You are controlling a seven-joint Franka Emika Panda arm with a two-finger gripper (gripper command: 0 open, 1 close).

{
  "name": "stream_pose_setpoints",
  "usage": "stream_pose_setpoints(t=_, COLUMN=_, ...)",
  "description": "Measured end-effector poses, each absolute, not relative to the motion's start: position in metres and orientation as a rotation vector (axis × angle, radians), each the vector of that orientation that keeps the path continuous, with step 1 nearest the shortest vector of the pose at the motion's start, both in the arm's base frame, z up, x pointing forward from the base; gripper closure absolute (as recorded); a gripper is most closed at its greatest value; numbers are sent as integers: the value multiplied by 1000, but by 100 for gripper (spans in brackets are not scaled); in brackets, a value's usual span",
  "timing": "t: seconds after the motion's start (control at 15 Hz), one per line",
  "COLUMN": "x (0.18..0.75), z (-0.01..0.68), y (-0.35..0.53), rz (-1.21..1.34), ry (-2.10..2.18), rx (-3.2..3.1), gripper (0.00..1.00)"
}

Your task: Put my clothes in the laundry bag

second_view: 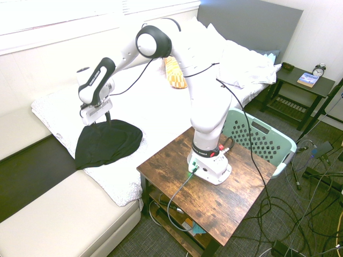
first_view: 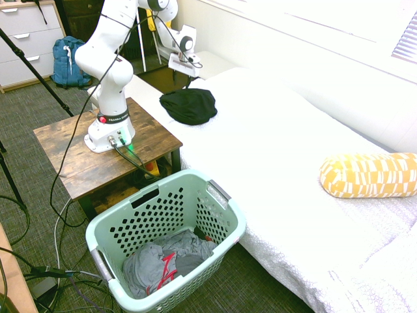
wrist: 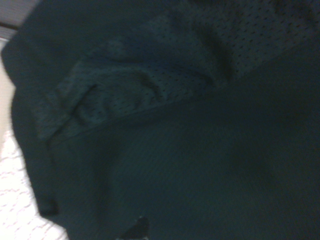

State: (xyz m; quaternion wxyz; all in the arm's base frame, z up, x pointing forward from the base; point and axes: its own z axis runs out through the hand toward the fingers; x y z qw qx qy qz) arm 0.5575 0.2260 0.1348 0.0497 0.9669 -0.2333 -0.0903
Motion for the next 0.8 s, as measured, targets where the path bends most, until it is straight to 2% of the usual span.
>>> stream_pose_setpoints(t=0.2, x=570, z=90, y=231, rz=-207, ry=-690, rx=2882, gripper=0)
stream_pose_setpoints(t=0.6, x=594, z=56, y=217, rz=-127, ry=-699, rx=2815, gripper=0)
stream_pose_setpoints(t=0.67, x=591, z=50, y=217, rz=-135, ry=-689, rx=2808, gripper=100)
stream_pose_setpoints(t=0.8, x=586, z=45, y=216, rz=-155, ry=-685, rx=2799, gripper=100)
